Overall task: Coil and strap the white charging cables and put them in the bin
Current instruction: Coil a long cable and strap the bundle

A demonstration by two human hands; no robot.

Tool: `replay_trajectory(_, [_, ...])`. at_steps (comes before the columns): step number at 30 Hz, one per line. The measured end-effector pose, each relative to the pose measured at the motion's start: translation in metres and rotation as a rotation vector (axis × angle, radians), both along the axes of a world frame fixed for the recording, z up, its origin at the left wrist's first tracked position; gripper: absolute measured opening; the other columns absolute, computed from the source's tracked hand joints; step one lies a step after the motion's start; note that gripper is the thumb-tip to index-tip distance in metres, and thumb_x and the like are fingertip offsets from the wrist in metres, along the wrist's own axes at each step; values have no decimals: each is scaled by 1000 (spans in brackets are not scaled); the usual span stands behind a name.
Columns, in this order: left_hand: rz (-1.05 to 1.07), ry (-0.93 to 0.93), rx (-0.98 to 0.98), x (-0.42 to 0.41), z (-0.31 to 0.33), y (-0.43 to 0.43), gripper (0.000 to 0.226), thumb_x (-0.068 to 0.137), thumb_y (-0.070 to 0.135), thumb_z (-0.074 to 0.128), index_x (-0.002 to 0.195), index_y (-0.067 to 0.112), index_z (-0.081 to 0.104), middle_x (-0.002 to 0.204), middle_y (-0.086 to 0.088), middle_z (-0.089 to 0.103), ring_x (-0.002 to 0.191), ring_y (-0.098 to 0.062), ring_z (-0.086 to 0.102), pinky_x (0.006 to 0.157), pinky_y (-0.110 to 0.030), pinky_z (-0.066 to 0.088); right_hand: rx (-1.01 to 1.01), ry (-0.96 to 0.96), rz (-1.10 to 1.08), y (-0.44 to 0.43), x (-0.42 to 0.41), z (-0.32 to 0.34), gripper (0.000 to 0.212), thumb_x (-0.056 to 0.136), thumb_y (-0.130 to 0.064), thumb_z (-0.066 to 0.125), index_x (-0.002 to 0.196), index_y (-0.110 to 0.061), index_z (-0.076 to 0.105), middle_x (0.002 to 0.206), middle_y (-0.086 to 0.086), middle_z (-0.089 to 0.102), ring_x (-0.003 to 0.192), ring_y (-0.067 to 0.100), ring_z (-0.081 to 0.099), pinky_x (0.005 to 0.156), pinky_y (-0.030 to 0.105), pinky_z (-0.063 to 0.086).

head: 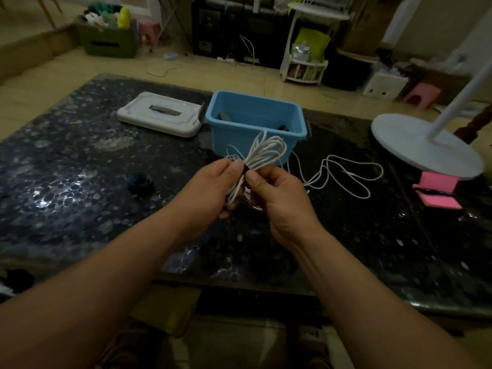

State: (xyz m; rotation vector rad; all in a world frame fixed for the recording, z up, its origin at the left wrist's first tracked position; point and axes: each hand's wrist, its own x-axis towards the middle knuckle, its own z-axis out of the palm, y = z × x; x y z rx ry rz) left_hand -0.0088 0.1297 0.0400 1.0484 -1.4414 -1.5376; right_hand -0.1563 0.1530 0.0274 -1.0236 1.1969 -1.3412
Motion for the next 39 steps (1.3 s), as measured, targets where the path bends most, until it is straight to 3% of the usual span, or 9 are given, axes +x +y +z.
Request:
replay_trajectory(6, [-89,168,180,0,1,0,29,113,38,40,110,12,52,69,-3,46,51,-13,37,39,-21,29,16,-50,-11,-1,-4,-3,3,99,-15,71,96,-14,69,96,16,71,89,32,63,82,46,49])
replay_trajectory(12, [-181,271,317,1,9,2,43,111,44,40,110,6,61,64,-7,48,49,-19,45,45,-26,38,8,-151,110,5,-3,0,33,88,-32,69,110,-8,73,101,10,77,90,22,72,86,43,59])
replay_trajectory(16, [-108,36,263,-5,12,8,62,110,53,38,101,2,70,72,-16,68,62,-28,65,63,-39,56,-12,-40,23,5,-8,1,29,88,-35,72,91,-6,77,78,13,75,66,21,69,69,36,56])
replay_trajectory(18, [-59,-17,224,-9,9,12,62,110,56,34,99,9,74,78,-10,75,67,-25,69,64,-38,61,-19,-8,-82,4,-10,1,23,85,-34,77,83,-11,75,80,13,75,70,24,69,72,39,56])
replay_trajectory(25, [-121,102,197,-15,0,14,48,111,51,38,99,13,64,73,-7,63,56,-21,55,50,-29,44,31,-52,-94,3,-4,3,24,88,-38,76,88,-14,71,77,11,71,64,23,65,69,42,54])
replay_trajectory(29, [5,-210,-75,-1,13,-15,49,110,50,42,109,10,70,95,-10,77,84,-24,74,81,-44,63,-51,-62,-143,-11,-10,24,14,103,-22,65,108,-11,70,105,12,79,99,28,77,89,43,61])
replay_trajectory(31, [254,-257,-120,17,19,-40,40,110,47,44,109,14,66,96,-6,76,86,-23,73,80,-45,63,-160,254,-281,-25,-33,44,10,105,-26,64,105,-19,70,104,4,79,98,17,75,89,38,61])
replay_trajectory(34, [512,-14,24,37,22,-57,30,111,36,43,105,13,62,92,-12,72,75,-23,66,61,-34,56,-264,950,-329,-57,-56,63,11,105,-30,60,100,-23,67,98,1,72,92,19,68,82,41,54])
replay_trajectory(39, [455,-76,4,31,15,-52,24,109,29,49,105,10,64,86,-9,72,70,-20,65,62,-34,57,-274,1489,-75,-98,-27,29,13,98,-36,68,106,-26,64,104,1,73,94,25,66,88,42,48])
